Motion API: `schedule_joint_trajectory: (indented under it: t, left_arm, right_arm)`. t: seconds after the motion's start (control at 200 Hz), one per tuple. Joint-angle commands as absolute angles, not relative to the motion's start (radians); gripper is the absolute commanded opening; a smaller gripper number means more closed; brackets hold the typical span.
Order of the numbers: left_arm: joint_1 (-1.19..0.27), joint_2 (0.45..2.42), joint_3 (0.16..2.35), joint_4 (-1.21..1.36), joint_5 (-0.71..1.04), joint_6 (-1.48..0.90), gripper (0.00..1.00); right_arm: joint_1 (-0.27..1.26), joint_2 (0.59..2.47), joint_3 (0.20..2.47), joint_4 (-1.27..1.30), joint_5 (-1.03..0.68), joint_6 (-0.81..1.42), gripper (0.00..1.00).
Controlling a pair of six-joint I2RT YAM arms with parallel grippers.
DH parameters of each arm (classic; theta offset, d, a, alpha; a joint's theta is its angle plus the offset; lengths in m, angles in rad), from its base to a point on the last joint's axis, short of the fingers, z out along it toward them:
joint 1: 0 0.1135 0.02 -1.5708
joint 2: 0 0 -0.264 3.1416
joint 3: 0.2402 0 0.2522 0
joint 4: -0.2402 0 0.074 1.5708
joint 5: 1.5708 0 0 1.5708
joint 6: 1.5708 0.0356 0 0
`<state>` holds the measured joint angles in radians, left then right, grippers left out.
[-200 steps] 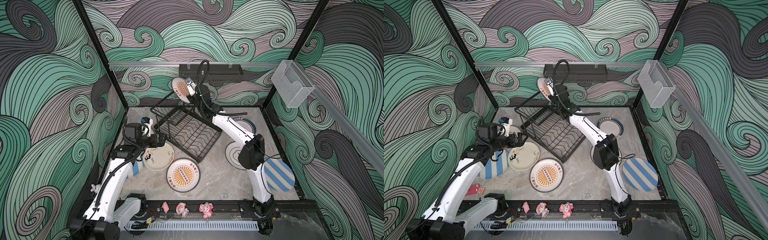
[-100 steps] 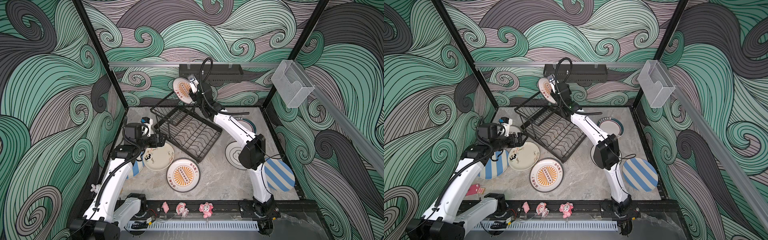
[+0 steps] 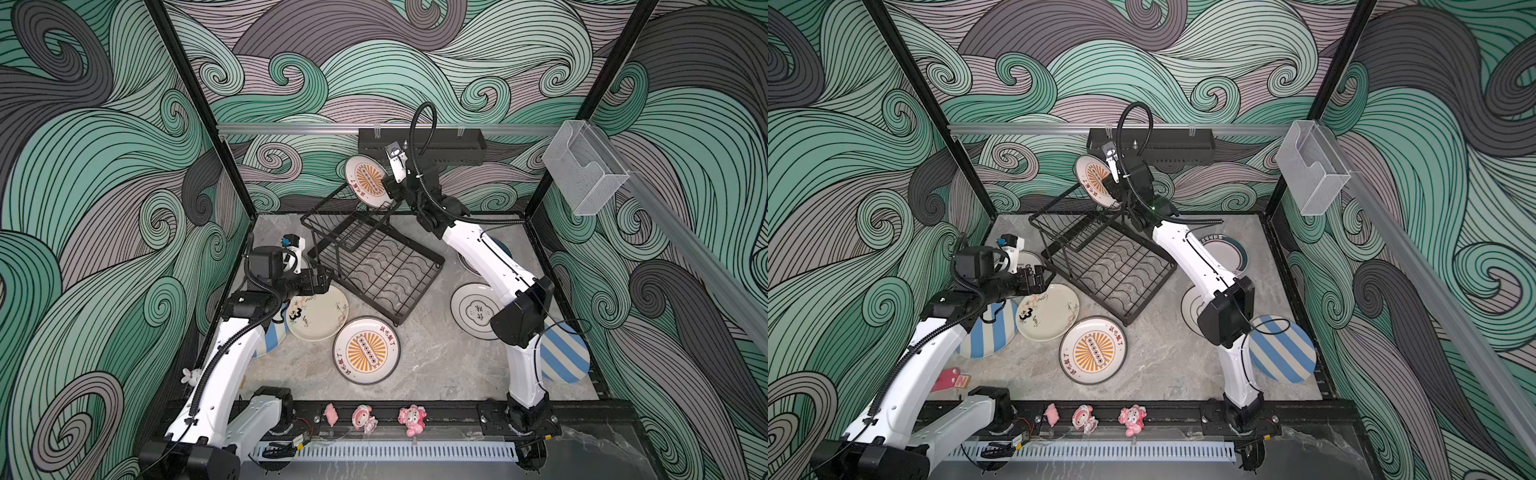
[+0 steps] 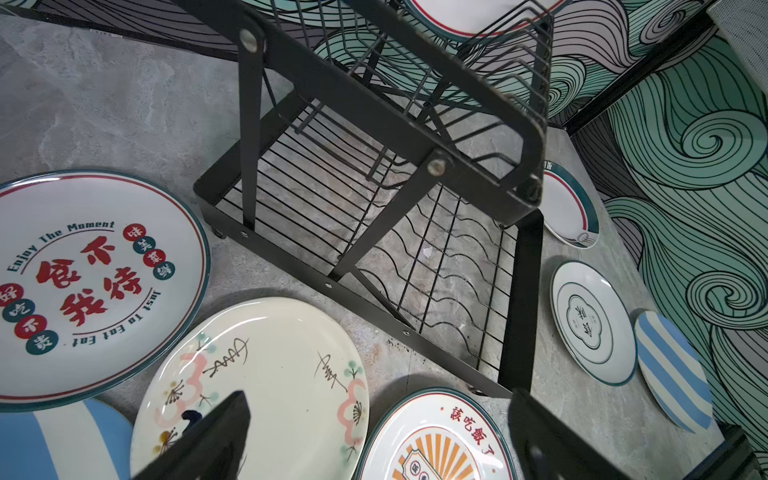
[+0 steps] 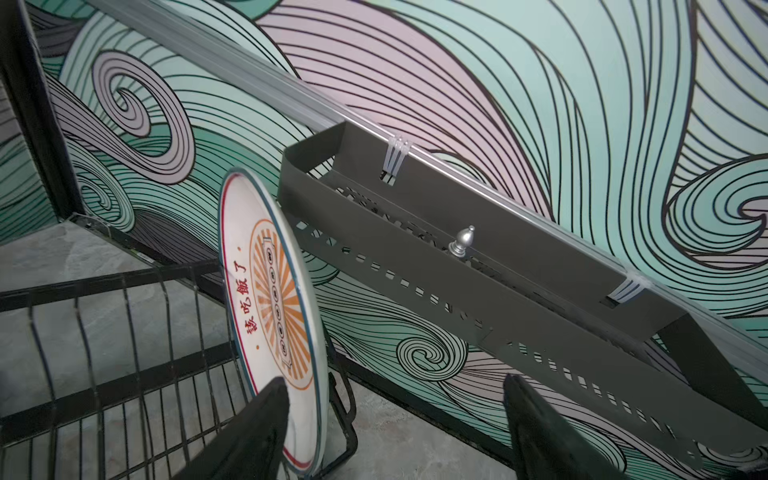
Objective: Load the plates into the dish rack
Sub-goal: 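Lower the plate upright into the rack's farthest slot and open the right gripper, then withdraw the right gripper to the second orange plate while left approaches it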
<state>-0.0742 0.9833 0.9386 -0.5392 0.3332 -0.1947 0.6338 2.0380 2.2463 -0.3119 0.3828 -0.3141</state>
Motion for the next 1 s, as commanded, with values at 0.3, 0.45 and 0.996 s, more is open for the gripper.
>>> schedule_joint_trajectory:
  t: [0.3,0.45,0.996]
  left_arm:
    - [-0.072,0.945,0.949,-0.571,0.386,-0.262,0.99]
    - [-0.072,0.915,0.887,-0.520,0.429,-0.352,0.99]
    - [-0.128,0.861,0.701,-0.551,0.346,-0.481,0.99]
  right_arm:
    - [0.624,1.666,1.952,-0.593,0.047,-0.091,0.87]
    - [0.621,1.480,1.684,-0.565,-0.021,0.005,0.88]
    - [0.620,1.032,0.895,-0.437,-0.266,0.293,0.91]
